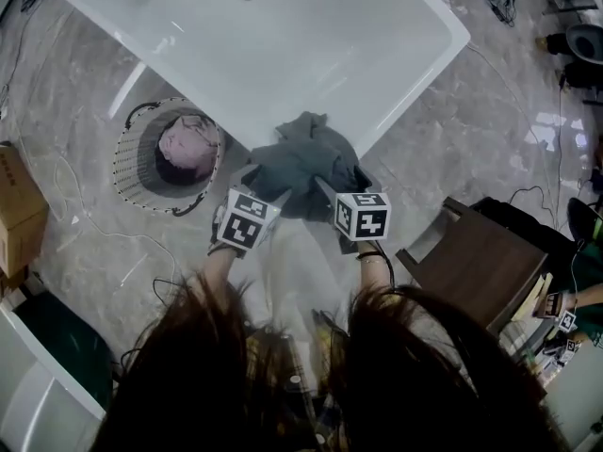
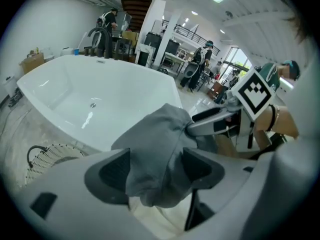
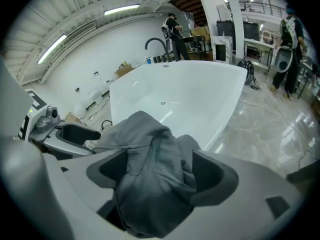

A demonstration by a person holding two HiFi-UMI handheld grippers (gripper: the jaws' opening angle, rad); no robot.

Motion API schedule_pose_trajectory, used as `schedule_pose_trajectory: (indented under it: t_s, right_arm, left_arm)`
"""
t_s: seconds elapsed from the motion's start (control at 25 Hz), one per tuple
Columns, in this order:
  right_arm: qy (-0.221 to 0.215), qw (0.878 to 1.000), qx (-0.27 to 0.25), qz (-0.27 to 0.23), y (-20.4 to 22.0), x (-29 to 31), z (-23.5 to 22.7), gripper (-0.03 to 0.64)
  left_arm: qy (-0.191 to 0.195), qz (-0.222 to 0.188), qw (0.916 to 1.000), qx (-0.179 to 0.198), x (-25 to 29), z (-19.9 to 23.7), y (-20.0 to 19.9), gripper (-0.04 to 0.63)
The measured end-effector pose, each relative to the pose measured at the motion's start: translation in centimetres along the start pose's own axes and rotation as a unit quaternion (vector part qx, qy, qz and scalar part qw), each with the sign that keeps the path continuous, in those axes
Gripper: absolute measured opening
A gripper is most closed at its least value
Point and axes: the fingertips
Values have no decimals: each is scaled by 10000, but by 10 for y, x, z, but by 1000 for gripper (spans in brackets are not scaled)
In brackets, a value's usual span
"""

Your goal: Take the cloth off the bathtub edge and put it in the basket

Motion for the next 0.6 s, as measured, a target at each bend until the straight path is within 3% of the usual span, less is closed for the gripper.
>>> schedule_pose_trajectory:
  t_s: [0.24, 0.6]
  right_arm:
    - [-9, 9990, 288, 330, 20, 14, -13, 417]
    - [-418, 9928, 954, 592, 37, 28, -19, 456]
  left_arm:
    - [-93, 276, 9991, -320, 15, 2, 22, 325]
    - [-66, 438, 9969, -657, 34, 2, 41, 324]
Point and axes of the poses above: the fingertips, and each gripper's own axes: x forward along the fingers, z to its left, y out of its underside, and after that the axes turned 11 degrees about -z, right-handed
